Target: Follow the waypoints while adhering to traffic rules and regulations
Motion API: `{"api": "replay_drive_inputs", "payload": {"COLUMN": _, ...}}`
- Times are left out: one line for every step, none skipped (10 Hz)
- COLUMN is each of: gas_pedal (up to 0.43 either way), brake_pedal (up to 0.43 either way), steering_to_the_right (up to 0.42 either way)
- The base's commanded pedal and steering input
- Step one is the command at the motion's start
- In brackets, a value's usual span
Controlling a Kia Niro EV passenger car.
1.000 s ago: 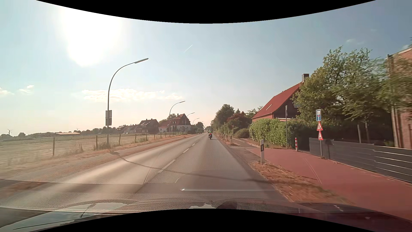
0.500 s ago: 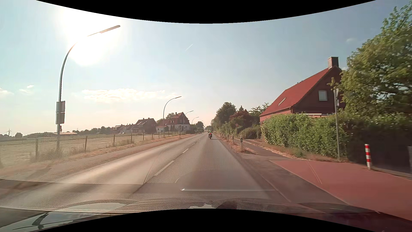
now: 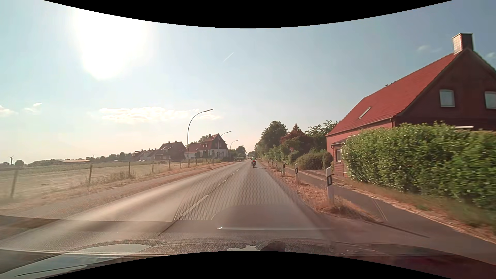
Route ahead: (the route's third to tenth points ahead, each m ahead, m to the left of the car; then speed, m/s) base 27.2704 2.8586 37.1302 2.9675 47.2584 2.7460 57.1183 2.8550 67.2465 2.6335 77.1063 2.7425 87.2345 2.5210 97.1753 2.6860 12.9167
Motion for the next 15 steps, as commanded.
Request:
{"api": "replay_drive_inputs", "payload": {"gas_pedal": 0.177, "brake_pedal": 0.0, "steering_to_the_right": -0.004}}
{"api": "replay_drive_inputs", "payload": {"gas_pedal": 0.177, "brake_pedal": 0.0, "steering_to_the_right": -0.004}}
{"api": "replay_drive_inputs", "payload": {"gas_pedal": 0.177, "brake_pedal": 0.0, "steering_to_the_right": -0.004}}
{"api": "replay_drive_inputs", "payload": {"gas_pedal": 0.177, "brake_pedal": 0.0, "steering_to_the_right": -0.004}}
{"api": "replay_drive_inputs", "payload": {"gas_pedal": 0.177, "brake_pedal": 0.0, "steering_to_the_right": -0.004}}
{"api": "replay_drive_inputs", "payload": {"gas_pedal": 0.177, "brake_pedal": 0.0, "steering_to_the_right": -0.004}}
{"api": "replay_drive_inputs", "payload": {"gas_pedal": 0.177, "brake_pedal": 0.0, "steering_to_the_right": -0.004}}
{"api": "replay_drive_inputs", "payload": {"gas_pedal": 0.177, "brake_pedal": 0.0, "steering_to_the_right": -0.004}}
{"api": "replay_drive_inputs", "payload": {"gas_pedal": 0.177, "brake_pedal": 0.0, "steering_to_the_right": -0.004}}
{"api": "replay_drive_inputs", "payload": {"gas_pedal": 0.177, "brake_pedal": 0.0, "steering_to_the_right": -0.003}}
{"api": "replay_drive_inputs", "payload": {"gas_pedal": 0.177, "brake_pedal": 0.0, "steering_to_the_right": -0.004}}
{"api": "replay_drive_inputs", "payload": {"gas_pedal": 0.177, "brake_pedal": 0.0, "steering_to_the_right": -0.003}}
{"api": "replay_drive_inputs", "payload": {"gas_pedal": 0.177, "brake_pedal": 0.0, "steering_to_the_right": -0.003}}
{"api": "replay_drive_inputs", "payload": {"gas_pedal": 0.177, "brake_pedal": 0.0, "steering_to_the_right": -0.001}}
{"api": "replay_drive_inputs", "payload": {"gas_pedal": 0.177, "brake_pedal": 0.0, "steering_to_the_right": 0.0}}
